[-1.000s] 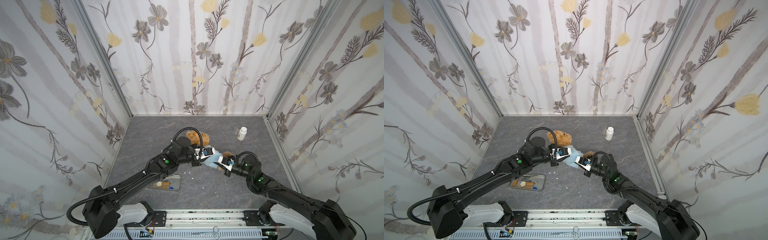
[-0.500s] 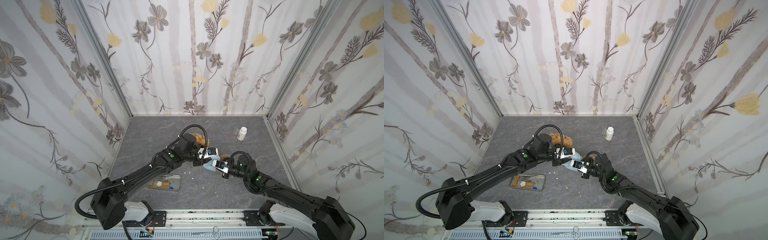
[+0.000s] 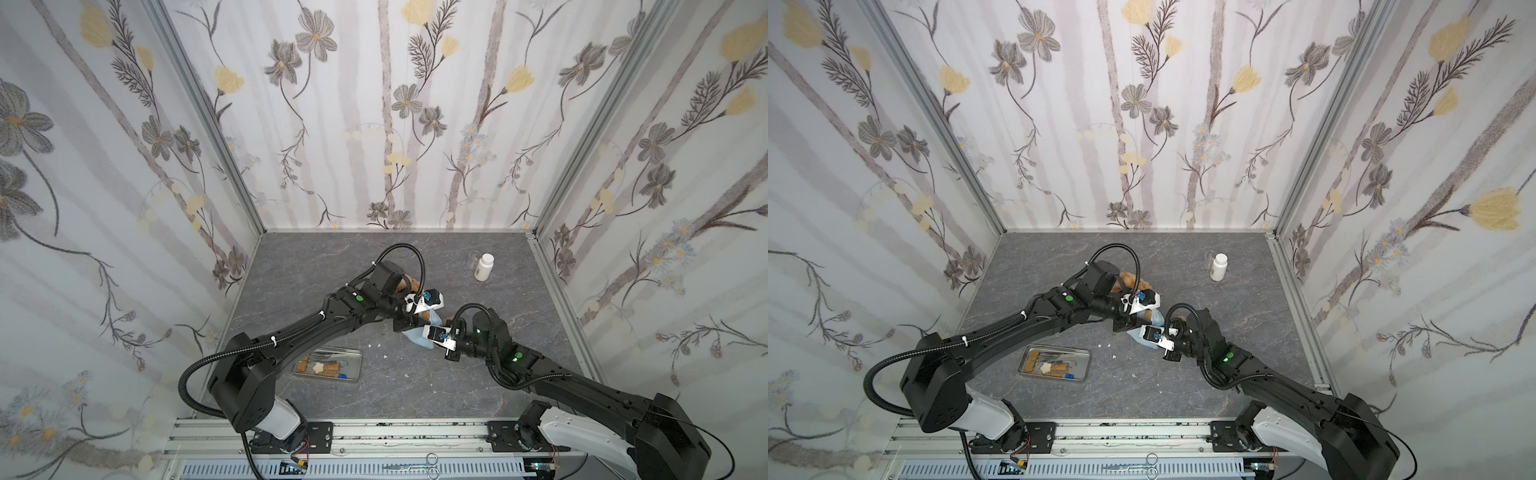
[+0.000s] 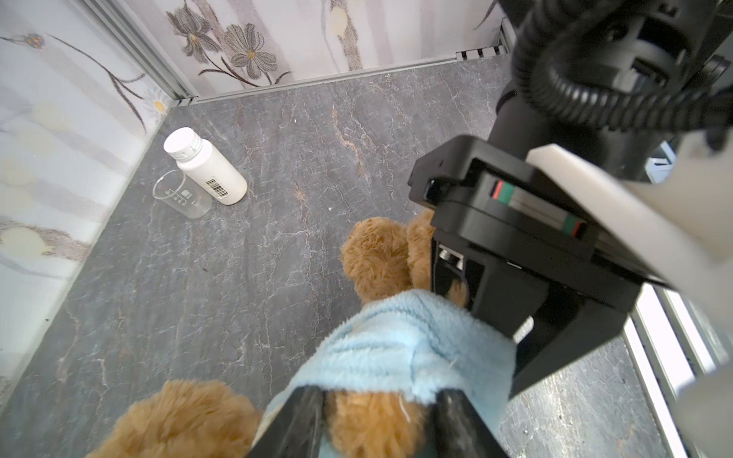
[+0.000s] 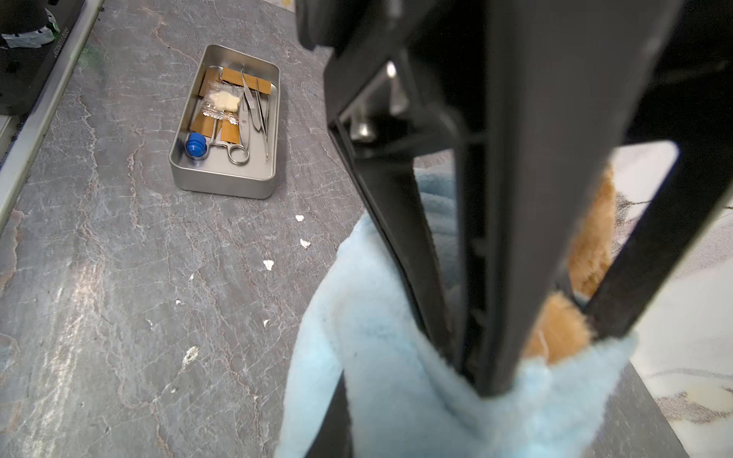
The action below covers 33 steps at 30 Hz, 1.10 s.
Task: Dress the teddy bear
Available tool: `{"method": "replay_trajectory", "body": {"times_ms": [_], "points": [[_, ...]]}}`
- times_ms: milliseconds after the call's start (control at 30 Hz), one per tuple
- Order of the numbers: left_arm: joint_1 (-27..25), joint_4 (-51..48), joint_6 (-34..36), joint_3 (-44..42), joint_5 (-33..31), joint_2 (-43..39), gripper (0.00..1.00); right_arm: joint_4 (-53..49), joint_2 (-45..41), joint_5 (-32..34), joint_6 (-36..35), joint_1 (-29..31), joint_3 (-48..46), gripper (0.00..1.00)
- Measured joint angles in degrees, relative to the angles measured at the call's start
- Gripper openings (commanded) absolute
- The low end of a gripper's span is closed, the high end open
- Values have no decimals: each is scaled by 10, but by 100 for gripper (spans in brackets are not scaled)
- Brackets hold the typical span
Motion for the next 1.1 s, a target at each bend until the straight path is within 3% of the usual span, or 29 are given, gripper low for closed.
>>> {"method": "replay_trajectory", "body": {"times_ms": [233,533,800,1100], "points": [[3,-17,-8,22,37,35,42,-8,-6,-6,10,-9,-5,0],[7,-37,-24,36,77,43,0,25,-7,-55,37,-35,-22,0],[37,-20,-69,8,112,-25,0,150,-48,-71,71,-53,-85,0],[56,144,-189,-107,126,-136,0,288,-60,-78,150,-73,-129,0]]}}
